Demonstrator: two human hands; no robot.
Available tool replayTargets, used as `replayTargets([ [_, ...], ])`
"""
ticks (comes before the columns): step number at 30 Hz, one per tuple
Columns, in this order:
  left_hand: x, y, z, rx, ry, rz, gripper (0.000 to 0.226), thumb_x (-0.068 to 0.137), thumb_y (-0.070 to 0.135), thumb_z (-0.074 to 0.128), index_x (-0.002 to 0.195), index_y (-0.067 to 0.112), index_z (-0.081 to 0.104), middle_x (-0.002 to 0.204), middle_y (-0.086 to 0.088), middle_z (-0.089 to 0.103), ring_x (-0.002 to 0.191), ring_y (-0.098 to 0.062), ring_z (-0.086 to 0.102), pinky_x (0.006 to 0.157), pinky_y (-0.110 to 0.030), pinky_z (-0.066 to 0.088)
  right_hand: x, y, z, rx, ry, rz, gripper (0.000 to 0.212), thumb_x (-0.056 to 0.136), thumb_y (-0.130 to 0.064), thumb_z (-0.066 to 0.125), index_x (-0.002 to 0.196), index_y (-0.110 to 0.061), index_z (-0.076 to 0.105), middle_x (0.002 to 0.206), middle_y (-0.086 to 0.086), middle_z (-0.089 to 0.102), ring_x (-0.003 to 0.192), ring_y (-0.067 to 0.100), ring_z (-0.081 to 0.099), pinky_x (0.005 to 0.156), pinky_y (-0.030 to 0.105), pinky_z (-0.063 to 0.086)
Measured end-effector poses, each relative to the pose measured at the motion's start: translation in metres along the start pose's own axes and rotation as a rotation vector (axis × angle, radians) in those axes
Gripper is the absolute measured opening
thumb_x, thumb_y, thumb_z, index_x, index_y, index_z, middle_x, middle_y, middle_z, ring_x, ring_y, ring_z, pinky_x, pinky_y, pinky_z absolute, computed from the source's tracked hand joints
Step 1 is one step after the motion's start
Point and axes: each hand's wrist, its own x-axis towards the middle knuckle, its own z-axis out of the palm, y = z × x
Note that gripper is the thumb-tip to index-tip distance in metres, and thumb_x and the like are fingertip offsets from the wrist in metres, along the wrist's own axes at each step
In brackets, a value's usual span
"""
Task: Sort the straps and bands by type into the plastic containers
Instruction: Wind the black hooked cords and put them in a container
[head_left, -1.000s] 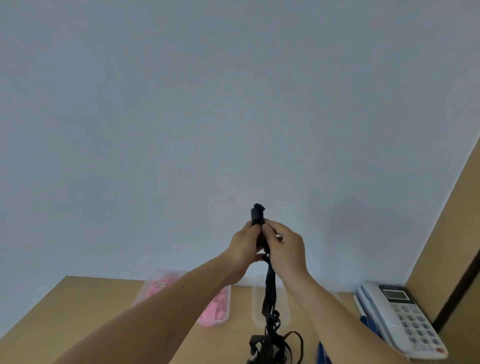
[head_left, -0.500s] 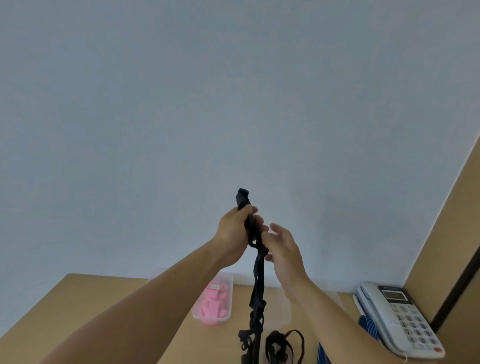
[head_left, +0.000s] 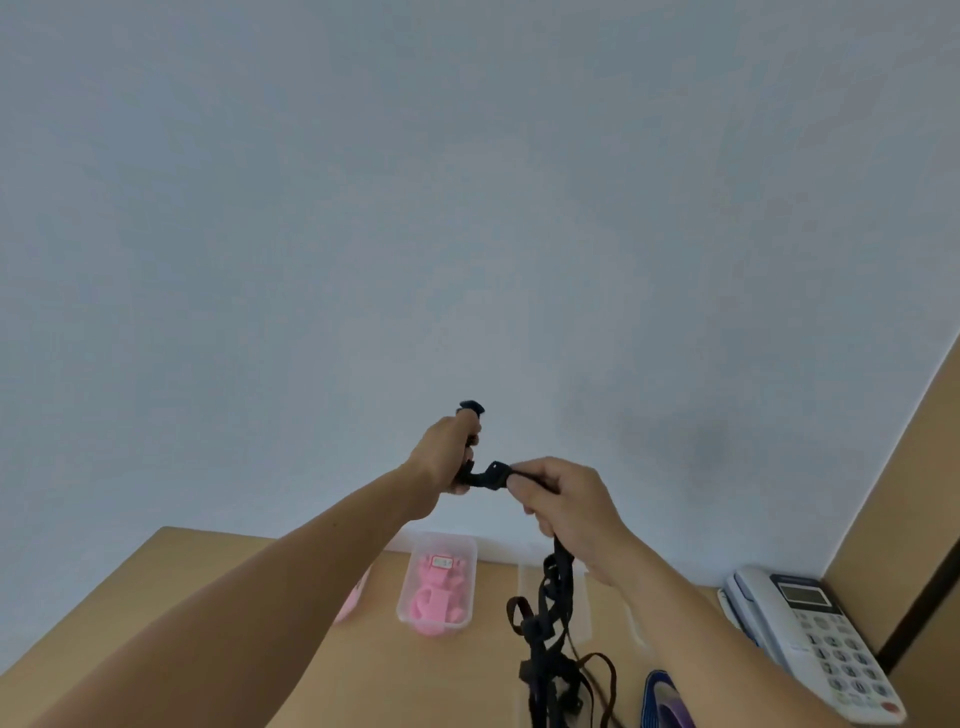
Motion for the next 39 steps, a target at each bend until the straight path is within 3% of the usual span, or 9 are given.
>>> replayTargets([
  [4,-0.009,-0.011,-0.002,0.075,-0.391,-0.092,0.043,0.086,0.057,0.042,0.084,0.014,0.050,0.073,-0.001,0.039,0.063,-0.018,0.037,0.061,-0.034,0.046,0.004,-0.016,-0.007,-0.016,0.056,-0.102,0.009,0.089,-0.016,0.069,0.098,-0.017,0.073,0.068,-0.006,0.066,0.050,-0.001,0.051,0.055,0.017,0.043],
  [7,-0.015,-0.014,0.002,0.074,-0.534,-0.105,0.066,0.080,0.073,0.045,0.096,0.010,0.052,0.076,-0.002,0.042,0.063,-0.017,0.040,0.057,-0.029,0.043,0.007,-0.020,-0.013,-0.078,0.057,-0.112,0.012,0.086,-0.020,0.074,0.097,-0.016,0.070,0.076,0.001,0.070,0.051,-0.001,0.053,0.056,0.018,0.045],
  [10,-0.018,-0.019,0.006,0.195,-0.606,-0.034,0.043,0.075,0.047,0.068,0.086,0.014,0.044,0.067,0.002,0.039,0.058,-0.014,0.037,0.054,-0.025,0.034,0.013,-0.015,-0.019,-0.133,0.158,-0.115,0.024,0.073,-0.029,0.085,0.085,-0.017,0.068,0.067,0.001,0.064,0.052,0.005,0.050,0.055,0.021,0.043],
  [13,-0.020,-0.020,0.010,0.144,-0.569,-0.022,0.023,0.080,0.029,0.061,0.080,0.017,0.042,0.064,0.003,0.035,0.054,-0.013,0.032,0.052,-0.025,0.026,0.016,-0.008,-0.024,-0.174,0.200,-0.127,0.031,0.067,-0.039,0.086,0.077,-0.018,0.067,0.056,-0.005,0.054,0.053,0.013,0.044,0.055,0.027,0.040],
  [19,-0.019,-0.019,0.008,-0.095,-0.552,-0.012,0.022,0.086,0.033,0.055,0.075,0.018,0.044,0.064,0.004,0.031,0.054,-0.013,0.028,0.050,-0.024,0.019,0.010,0.000,-0.032,0.005,0.047,-0.067,0.019,0.086,-0.019,0.074,0.102,-0.017,0.065,0.071,0.003,0.064,0.062,0.014,0.060,0.069,0.031,0.050],
  [27,-0.019,-0.027,0.024,-0.174,-0.387,0.145,0.041,0.086,0.049,0.058,0.101,0.012,0.052,0.080,-0.001,0.049,0.057,-0.013,0.039,0.051,-0.025,0.027,0.007,-0.011,0.000,0.184,0.347,-0.060,0.014,0.082,-0.020,0.078,0.081,-0.008,0.072,0.066,0.008,0.070,0.057,0.015,0.063,0.061,0.034,0.052],
  [30,-0.019,-0.025,0.028,-0.134,-0.299,0.223,0.044,0.087,0.054,0.055,0.102,0.013,0.054,0.087,-0.001,0.052,0.060,-0.014,0.040,0.053,-0.025,0.033,0.009,-0.011,0.006,0.159,0.346,-0.069,0.008,0.084,-0.021,0.076,0.078,-0.014,0.076,0.071,0.000,0.074,0.068,0.009,0.069,0.069,0.027,0.055],
  [32,-0.019,-0.024,0.030,-0.111,-0.265,0.265,0.038,0.091,0.051,0.053,0.095,0.013,0.052,0.074,0.003,0.051,0.060,-0.014,0.038,0.054,-0.024,0.034,0.011,-0.011,0.007,0.160,0.320,-0.086,0.008,0.085,-0.018,0.073,0.079,-0.020,0.078,0.076,-0.006,0.075,0.072,0.003,0.069,0.068,0.016,0.052],
  [39,-0.015,-0.024,0.023,-0.005,-0.187,0.263,0.033,0.100,0.039,0.050,0.097,0.008,0.062,0.076,-0.003,0.064,0.055,-0.004,0.052,0.054,-0.012,0.041,0.013,-0.011,0.001,0.081,0.150,-0.116,0.051,0.083,0.009,0.047,0.084,-0.031,0.077,0.097,-0.014,0.072,0.090,-0.010,0.061,0.074,0.006,0.044],
])
